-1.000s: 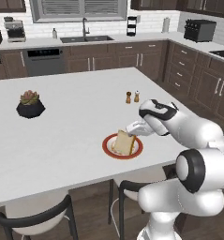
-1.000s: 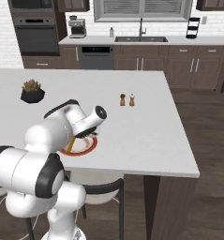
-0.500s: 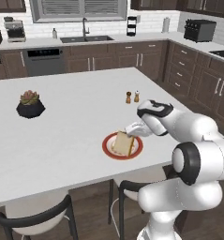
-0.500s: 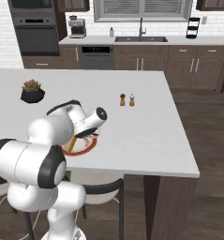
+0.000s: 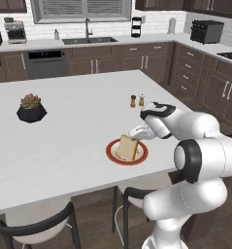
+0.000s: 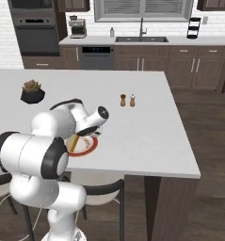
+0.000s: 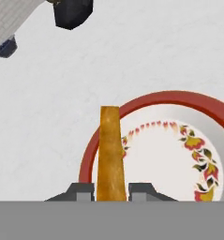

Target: Start the toaster. Once the lever pops up, take the bread to the plate on the dining counter.

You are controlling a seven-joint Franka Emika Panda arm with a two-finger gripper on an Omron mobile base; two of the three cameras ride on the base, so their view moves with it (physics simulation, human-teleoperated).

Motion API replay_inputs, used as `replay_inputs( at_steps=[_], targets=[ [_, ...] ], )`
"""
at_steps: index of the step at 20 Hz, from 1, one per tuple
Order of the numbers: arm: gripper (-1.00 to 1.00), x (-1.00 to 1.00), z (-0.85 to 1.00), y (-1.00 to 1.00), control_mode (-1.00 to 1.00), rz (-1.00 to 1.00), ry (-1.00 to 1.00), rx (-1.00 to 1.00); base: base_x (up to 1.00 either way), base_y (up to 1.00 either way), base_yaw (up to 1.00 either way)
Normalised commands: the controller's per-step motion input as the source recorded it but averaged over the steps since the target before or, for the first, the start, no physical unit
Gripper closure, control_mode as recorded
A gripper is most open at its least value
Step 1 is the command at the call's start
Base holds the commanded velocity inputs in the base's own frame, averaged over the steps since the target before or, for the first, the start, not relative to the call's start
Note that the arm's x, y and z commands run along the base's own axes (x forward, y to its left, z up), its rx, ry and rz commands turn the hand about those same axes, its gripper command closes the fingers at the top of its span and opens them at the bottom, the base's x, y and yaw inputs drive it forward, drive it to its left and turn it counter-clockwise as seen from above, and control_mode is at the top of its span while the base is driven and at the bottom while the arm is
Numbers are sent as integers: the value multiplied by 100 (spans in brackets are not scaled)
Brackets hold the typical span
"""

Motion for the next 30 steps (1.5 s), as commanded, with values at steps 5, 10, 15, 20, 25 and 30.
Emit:
replay_inputs(
  at_steps=[5,10,15,20,25,30],
  targets=[
    [100,2,-8,0,-100,0,-2,-1,0,0,0],
    [-100,-3,-16,2,-100,0,-4,-2,0,0,0],
    [-100,7,0,0,-100,0,-4,-1,0,0,0],
    [-100,21,0,-6,-100,0,-3,-4,0,0,0],
    [-100,11,0,-41,-100,0,0,-1,0,0,0],
    [-100,-6,1,-19,-100,0,-1,-3,0,0,0]
  ],
)
